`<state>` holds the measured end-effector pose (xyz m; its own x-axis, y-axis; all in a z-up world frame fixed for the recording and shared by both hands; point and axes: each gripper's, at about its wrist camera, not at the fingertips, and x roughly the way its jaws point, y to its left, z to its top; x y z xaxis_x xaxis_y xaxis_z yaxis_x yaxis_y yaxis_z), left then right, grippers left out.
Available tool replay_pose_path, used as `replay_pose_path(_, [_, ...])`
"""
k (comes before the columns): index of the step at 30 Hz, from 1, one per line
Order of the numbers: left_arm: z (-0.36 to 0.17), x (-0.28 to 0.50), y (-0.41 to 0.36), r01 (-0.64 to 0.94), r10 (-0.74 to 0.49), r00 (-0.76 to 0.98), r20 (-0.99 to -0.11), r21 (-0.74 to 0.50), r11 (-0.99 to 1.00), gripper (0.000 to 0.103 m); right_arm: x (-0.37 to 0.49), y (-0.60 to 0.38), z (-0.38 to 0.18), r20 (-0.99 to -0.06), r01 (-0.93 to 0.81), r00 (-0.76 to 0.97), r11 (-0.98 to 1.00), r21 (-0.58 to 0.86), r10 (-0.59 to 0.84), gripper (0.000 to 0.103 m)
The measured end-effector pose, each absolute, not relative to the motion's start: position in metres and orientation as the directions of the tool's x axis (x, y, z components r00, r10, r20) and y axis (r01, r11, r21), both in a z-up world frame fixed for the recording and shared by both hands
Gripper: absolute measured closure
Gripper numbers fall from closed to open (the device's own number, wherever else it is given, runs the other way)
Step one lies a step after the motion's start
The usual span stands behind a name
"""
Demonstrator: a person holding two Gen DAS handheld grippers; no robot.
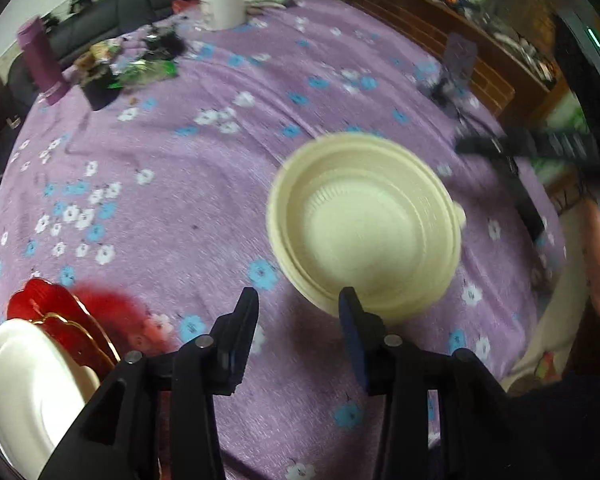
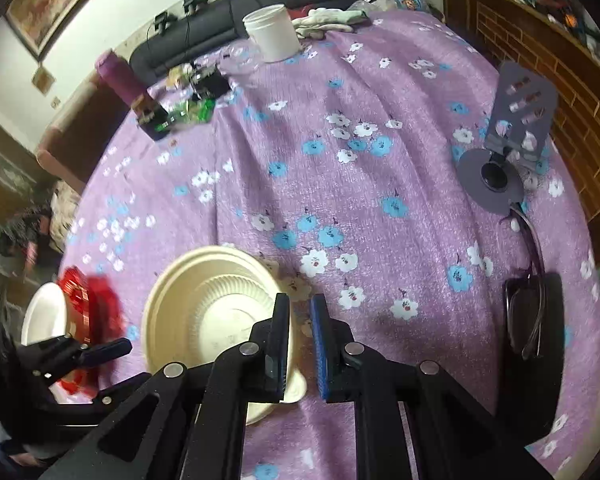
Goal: Organize plates and bowls
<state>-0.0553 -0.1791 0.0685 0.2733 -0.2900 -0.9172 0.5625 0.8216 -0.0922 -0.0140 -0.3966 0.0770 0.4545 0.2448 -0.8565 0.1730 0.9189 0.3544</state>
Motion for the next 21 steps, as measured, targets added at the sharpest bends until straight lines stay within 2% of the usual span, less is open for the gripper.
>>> replay_pose_path(7, [0.071, -0.034, -0.185, 0.541, -0.307, 0.29, -0.906, -0.109, 0.834, 0.063, -0.053, -0.391, 0.065, -0.835, 0.217, 0.428, 0.857, 0.468, 0.347, 0.091])
replay_pose_path(14, [0.057, -0.02, -0.205, 0.56, -0.312, 0.267, -0.912, -0.117, 0.82, 0.061, -0.072, -0.389, 0.05, -0.829, 0.241, 0.407, 0.83, 0.503, 0.384, 0.09])
replay_pose_path(19, [0.051, -0.018, -0.211, 0.573, -0.304, 0.262, -0.916, -0.106, 0.813, 0.061, -0.074, -0.391, 0.046, -0.815, 0.257, 0.416, 0.808, 0.53, 0.402, 0.087])
replay_pose_path(21, [0.051, -0.018, -0.211, 0.576, -0.302, 0.27, -0.914, -0.098, 0.812, 0.061, -0.074, -0.391, 0.046, -0.813, 0.256, 0.416, 0.806, 0.534, 0.407, 0.082])
